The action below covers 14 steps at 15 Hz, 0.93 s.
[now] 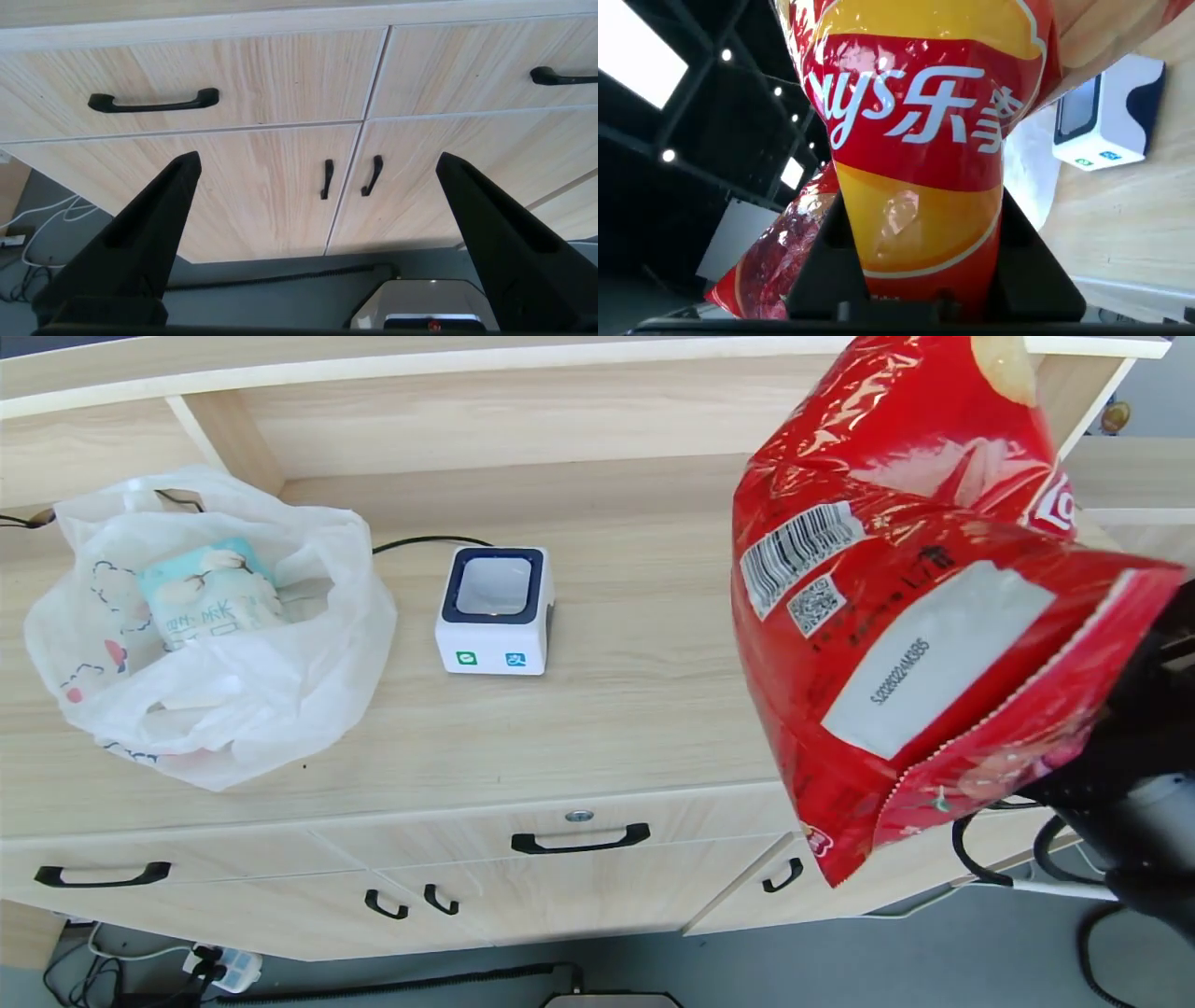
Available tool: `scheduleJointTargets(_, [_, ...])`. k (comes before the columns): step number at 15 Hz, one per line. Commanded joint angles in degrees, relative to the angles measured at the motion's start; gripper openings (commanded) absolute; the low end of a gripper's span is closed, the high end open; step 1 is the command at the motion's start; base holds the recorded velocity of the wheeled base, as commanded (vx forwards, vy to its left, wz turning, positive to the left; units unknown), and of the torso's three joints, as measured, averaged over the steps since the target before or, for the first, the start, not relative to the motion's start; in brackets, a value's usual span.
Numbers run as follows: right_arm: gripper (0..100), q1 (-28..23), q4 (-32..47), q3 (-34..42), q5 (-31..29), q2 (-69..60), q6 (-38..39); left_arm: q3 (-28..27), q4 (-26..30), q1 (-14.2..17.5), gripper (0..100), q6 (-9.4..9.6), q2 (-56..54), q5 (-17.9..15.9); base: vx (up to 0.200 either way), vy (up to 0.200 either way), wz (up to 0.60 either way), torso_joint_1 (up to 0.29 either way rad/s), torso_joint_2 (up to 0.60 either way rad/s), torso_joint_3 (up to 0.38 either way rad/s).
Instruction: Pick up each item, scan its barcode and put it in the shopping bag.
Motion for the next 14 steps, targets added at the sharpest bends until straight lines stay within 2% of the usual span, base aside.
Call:
scheduleJointTargets(1, [0, 2.37, -0.03, 2.79, 0.02, -3.89, 0.06, 0.0, -0.03, 0.01, 100, 0.09, 0.09, -0.02, 0.0, 0.0, 0.0, 0.0, 0.0, 0.0])
scheduleJointTargets(3, [0, 2.46, -0.03, 2.35, 0.02, -5.64, 0.59, 0.0, -0.03, 0.01, 100, 0.0, 0.09, -0.02, 0.0, 0.0, 0.0, 0.0, 0.0, 0.0])
scheduleJointTargets(6, [0, 6.94, -0.03, 2.61, 0.11, -8.28, 1.29, 0.0, 0.05, 0.01, 100, 0.09, 0.0, -0.02, 0.0, 0.0, 0.0, 0.0, 0.0, 0.0])
scheduleJointTargets(14, [0, 7.82, -0.03, 2.7, 1.95, -9.51, 0.76, 0.0, -0.03, 0.01, 100, 0.0, 0.09, -0.02, 0.0, 0.0, 0.0, 0.0, 0.0, 0.0])
